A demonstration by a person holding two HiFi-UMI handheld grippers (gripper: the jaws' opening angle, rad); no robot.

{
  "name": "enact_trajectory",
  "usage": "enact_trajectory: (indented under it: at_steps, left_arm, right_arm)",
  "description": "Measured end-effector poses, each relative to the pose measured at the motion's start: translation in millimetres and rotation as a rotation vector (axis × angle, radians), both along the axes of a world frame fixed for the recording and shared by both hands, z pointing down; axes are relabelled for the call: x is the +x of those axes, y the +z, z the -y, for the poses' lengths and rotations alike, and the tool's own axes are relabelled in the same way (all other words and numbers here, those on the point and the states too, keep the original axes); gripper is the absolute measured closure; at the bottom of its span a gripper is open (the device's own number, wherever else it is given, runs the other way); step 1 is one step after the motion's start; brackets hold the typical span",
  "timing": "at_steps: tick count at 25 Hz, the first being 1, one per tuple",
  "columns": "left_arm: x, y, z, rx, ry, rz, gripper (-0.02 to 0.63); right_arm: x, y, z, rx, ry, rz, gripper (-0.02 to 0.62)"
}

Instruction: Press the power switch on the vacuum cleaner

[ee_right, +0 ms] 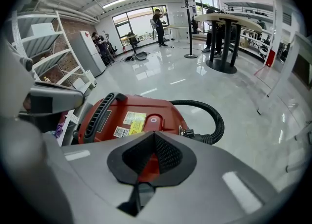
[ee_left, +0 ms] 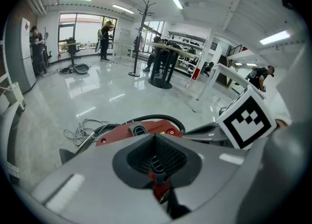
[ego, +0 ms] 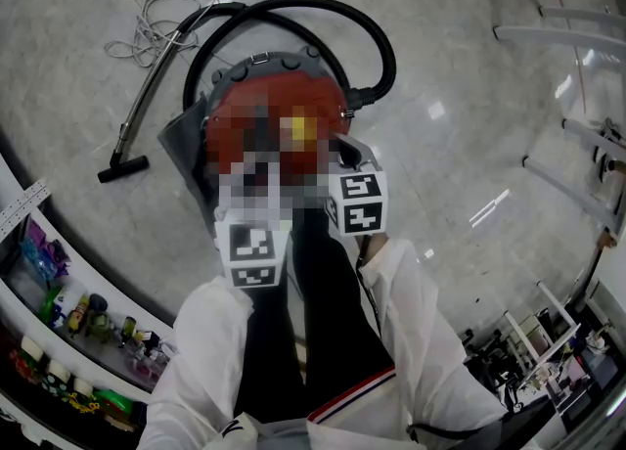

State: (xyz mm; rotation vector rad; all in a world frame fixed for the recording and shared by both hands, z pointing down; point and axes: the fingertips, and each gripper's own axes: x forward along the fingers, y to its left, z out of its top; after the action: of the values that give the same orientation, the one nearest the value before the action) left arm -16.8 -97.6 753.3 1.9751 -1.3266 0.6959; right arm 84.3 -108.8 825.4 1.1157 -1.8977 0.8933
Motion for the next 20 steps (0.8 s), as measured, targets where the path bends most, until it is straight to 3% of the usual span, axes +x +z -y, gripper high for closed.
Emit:
enact_trajectory:
  at_steps: [20]
  left_arm:
    - [-2.7, -1.8, 4.4, 0.005, -0.006, -0.004, 0.606]
  right_arm:
    - [1.4, 3.8, -1.8, -0.011, -0.008, -0.01, 0.594]
